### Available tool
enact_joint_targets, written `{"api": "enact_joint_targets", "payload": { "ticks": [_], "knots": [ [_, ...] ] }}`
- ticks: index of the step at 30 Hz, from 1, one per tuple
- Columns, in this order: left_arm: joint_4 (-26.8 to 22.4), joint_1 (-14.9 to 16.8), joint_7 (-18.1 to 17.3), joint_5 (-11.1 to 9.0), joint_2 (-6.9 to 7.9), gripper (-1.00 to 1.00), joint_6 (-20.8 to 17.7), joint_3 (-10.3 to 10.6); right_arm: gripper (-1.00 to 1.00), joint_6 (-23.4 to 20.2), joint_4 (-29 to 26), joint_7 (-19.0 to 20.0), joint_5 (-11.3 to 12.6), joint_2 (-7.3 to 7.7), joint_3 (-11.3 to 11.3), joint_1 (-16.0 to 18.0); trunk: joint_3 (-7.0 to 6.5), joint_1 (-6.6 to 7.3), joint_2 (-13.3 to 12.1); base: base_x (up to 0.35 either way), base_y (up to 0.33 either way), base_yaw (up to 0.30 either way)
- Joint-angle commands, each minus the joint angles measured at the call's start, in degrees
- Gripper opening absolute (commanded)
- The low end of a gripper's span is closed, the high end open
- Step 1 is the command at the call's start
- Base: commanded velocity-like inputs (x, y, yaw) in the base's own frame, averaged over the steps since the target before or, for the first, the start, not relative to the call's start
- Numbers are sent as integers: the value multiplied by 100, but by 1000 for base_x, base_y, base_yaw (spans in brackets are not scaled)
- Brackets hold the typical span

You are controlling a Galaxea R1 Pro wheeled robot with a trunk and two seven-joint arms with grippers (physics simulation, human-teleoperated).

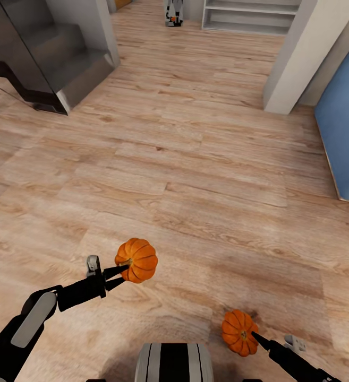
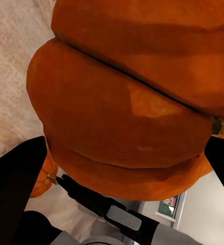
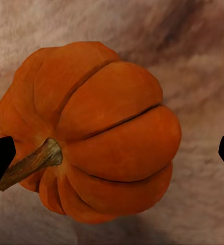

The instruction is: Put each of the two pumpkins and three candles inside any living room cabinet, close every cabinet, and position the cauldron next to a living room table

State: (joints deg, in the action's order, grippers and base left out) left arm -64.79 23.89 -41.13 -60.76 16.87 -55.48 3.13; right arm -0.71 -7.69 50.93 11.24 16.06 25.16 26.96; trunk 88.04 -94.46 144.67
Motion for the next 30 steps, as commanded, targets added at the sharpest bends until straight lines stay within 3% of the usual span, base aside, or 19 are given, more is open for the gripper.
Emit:
{"api": "enact_joint_targets", "payload": {
  "ticks": [1, 10, 23, 30],
  "knots": [
    [2, 2, -9, -15, 2, -100, -24, 12, 100, -8, 5, 15, 54, 3, -28, 2, 3, 1, 1, 130, 86, 0],
    [-5, 2, -9, -18, 12, -100, -24, -12, 100, -8, 8, 8, 54, 3, -28, 2, 3, 1, 1, 65, 45, 0],
    [-7, 2, -9, -23, 1, -100, -24, -14, 100, -8, 13, -10, 54, 3, -28, 2, 291, -33, 19, 0, 0, 0],
    [-7, 3, -9, -23, 3, -100, -24, -14, 100, -8, 13, -5, 54, 3, -28, 2, 358, -41, 23, 0, 0, 0]
  ]
}}
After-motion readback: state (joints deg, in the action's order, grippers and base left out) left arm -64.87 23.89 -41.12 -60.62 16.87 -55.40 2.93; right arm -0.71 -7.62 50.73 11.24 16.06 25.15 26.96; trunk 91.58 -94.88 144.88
